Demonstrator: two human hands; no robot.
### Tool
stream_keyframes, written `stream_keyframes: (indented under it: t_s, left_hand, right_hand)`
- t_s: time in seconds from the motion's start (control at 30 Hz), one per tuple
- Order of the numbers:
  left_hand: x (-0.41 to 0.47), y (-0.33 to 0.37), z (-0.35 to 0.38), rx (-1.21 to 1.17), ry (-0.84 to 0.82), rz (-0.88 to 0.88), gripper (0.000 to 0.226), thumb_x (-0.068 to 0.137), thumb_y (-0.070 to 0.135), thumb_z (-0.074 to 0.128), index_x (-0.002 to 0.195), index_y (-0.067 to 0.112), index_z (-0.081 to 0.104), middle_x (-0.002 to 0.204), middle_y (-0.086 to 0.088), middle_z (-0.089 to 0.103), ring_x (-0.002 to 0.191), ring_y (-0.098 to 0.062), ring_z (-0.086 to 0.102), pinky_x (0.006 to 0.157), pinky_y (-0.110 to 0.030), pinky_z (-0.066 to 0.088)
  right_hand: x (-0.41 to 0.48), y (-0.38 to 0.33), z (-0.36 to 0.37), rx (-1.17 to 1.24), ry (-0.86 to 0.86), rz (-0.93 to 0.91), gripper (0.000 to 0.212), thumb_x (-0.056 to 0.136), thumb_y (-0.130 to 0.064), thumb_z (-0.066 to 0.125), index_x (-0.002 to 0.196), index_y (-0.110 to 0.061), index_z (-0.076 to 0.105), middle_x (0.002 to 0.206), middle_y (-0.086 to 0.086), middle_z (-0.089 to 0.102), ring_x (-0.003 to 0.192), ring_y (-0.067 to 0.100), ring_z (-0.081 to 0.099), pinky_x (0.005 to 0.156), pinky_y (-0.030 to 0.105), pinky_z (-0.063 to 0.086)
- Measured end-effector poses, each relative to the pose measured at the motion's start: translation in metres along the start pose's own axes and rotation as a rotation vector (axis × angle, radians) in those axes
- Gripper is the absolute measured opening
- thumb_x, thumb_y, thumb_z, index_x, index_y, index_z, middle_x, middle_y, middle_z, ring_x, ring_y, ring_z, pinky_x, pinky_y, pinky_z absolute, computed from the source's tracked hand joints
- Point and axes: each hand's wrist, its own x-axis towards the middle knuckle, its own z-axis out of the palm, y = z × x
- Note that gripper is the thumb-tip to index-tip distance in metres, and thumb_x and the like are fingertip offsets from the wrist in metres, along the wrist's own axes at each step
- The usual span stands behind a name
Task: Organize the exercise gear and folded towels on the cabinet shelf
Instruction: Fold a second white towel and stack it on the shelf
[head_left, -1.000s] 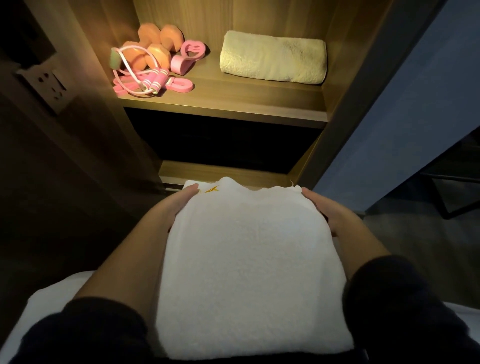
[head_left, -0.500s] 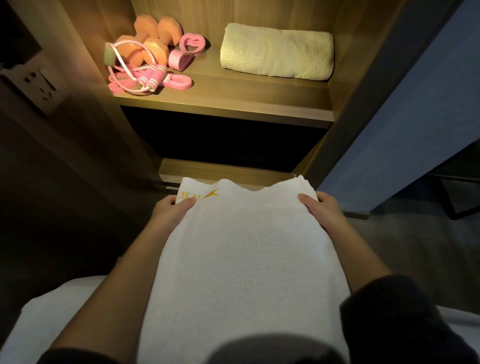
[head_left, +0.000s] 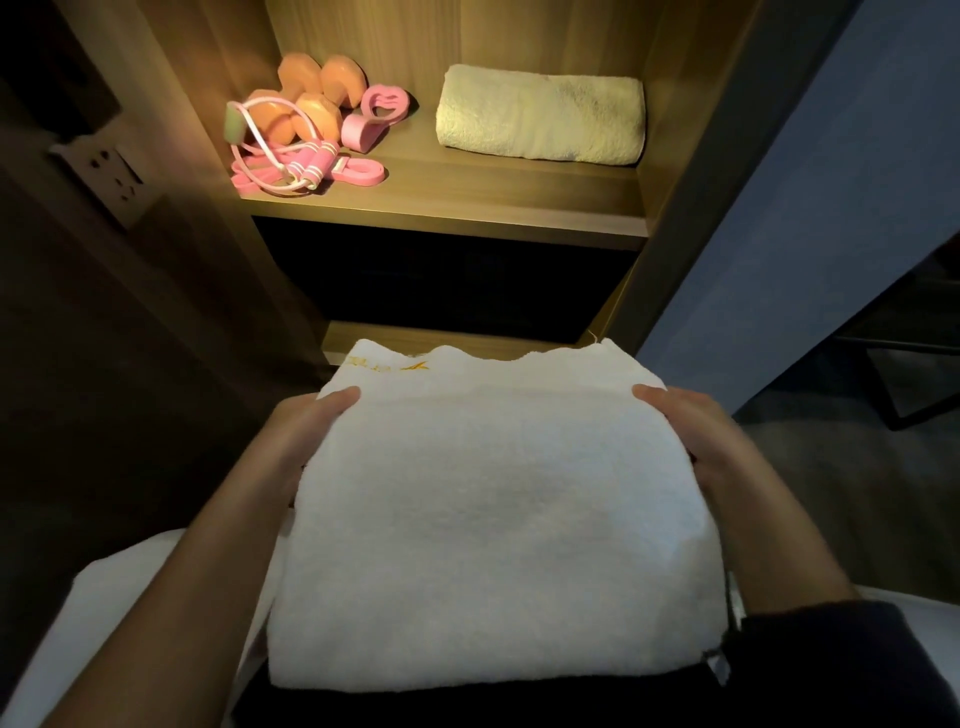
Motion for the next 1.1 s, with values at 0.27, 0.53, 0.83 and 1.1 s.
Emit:
stream_keyframes:
  t_s: [0.27,0.53,0.83,1.1]
  left_hand:
    - [-0.015,-0.029,0.011,0.13,0.013,-0.081,0.05,0.091,0.038,0.064,0.131,0.007,0.058,0.109,-0.011,0.066,0.096,-0.03,0.063,0.091,-0.044,0.05]
    - [-0.037,-0.034,0.003,-0.199,-0.185,-0.233,0.042,0.082,0.043,0.071,0.116,0.019,0.066,0.098,-0.012,0.075,0.099,-0.032,0.066,0.083,-0.043,0.053]
    - [-0.061,-0.035,-0.022,-0.204,-0.241,-0.173,0.025,0.084,0.03,0.068,0.101,0.013,0.066,0.082,-0.009,0.076,0.084,-0.028,0.069,0.069,-0.037,0.049]
    - [-0.097,-0.073,-0.04,-0.092,-0.302,-0.089,0.046,0.067,0.037,0.072,0.105,0.01,0.069,0.096,-0.009,0.076,0.08,-0.023,0.074,0.068,-0.036,0.051]
  right_hand:
    - [-0.008,0.039,0.008,-0.011,0.042,0.049,0.032,0.094,-0.039,0.061,0.118,-0.018,0.06,0.108,0.008,0.065,0.098,0.032,0.061,0.094,0.051,0.049]
    - [-0.02,0.047,-0.001,0.169,-0.142,0.149,0.039,0.086,-0.048,0.067,0.113,-0.019,0.067,0.107,0.013,0.073,0.099,0.03,0.067,0.072,0.038,0.054]
    - [-0.051,0.046,-0.035,0.096,-0.26,0.032,0.052,0.071,-0.038,0.07,0.116,-0.012,0.066,0.107,0.012,0.073,0.101,0.034,0.068,0.08,0.044,0.054]
    - [-0.091,0.07,-0.044,-0.015,-0.259,-0.054,0.049,0.073,-0.042,0.068,0.109,-0.009,0.069,0.1,0.008,0.075,0.09,0.025,0.073,0.069,0.035,0.057]
